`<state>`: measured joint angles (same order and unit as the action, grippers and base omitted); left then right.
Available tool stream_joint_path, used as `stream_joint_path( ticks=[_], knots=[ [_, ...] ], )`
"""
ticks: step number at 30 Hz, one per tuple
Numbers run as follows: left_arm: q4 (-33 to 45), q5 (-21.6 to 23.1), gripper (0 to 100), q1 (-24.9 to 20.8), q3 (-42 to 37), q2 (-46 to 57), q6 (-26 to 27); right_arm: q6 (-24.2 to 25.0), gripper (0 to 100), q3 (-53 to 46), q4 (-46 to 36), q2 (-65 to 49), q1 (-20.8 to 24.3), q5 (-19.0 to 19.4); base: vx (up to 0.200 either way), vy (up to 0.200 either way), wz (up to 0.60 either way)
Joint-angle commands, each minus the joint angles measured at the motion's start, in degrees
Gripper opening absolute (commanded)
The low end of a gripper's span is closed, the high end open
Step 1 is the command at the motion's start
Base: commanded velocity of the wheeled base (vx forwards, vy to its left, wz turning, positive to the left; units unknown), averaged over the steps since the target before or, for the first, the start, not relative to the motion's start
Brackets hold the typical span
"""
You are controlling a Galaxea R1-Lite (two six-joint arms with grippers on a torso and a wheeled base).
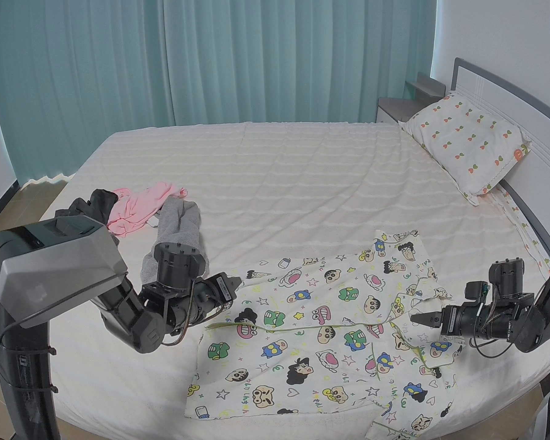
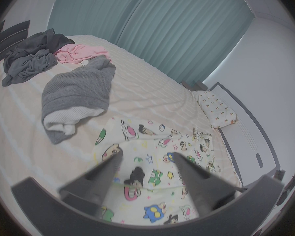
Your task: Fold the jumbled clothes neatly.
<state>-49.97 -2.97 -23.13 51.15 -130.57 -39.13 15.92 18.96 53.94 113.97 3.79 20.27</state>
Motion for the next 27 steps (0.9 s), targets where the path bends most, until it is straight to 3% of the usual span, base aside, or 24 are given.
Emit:
stream_joint_path(
  ticks=[1,5,11,21,27],
  knots=[
    [13.32,-0.54,100,4.58,16.0,-6.54,0.28,-0.1,100,-0.59,0.02,0.2,0.52,-0.06,0.0,0.0,0.0],
    [26.5,-0.72,100,7.31,28.48,-10.49,0.11,-0.36,100,-1.2,0.11,0.2,0.87,0.03,0.0,0.0,0.0],
    [28.08,-0.45,100,8.45,34.89,-17.35,0.11,-0.54,100,-2.43,3.19,1.25,1.83,-0.23,0.0,0.0,0.0],
    [28.35,-0.1,100,7.57,33.05,-15.5,-2.26,-0.01,100,-5.33,13.73,5.83,2.01,-0.41,0.0,0.0,0.0],
    [28.08,-0.28,100,6.51,31.64,-14.27,-2.7,-0.01,100,-5.68,14.08,5.47,2.1,-0.41,0.0,0.0,0.0]
  ],
)
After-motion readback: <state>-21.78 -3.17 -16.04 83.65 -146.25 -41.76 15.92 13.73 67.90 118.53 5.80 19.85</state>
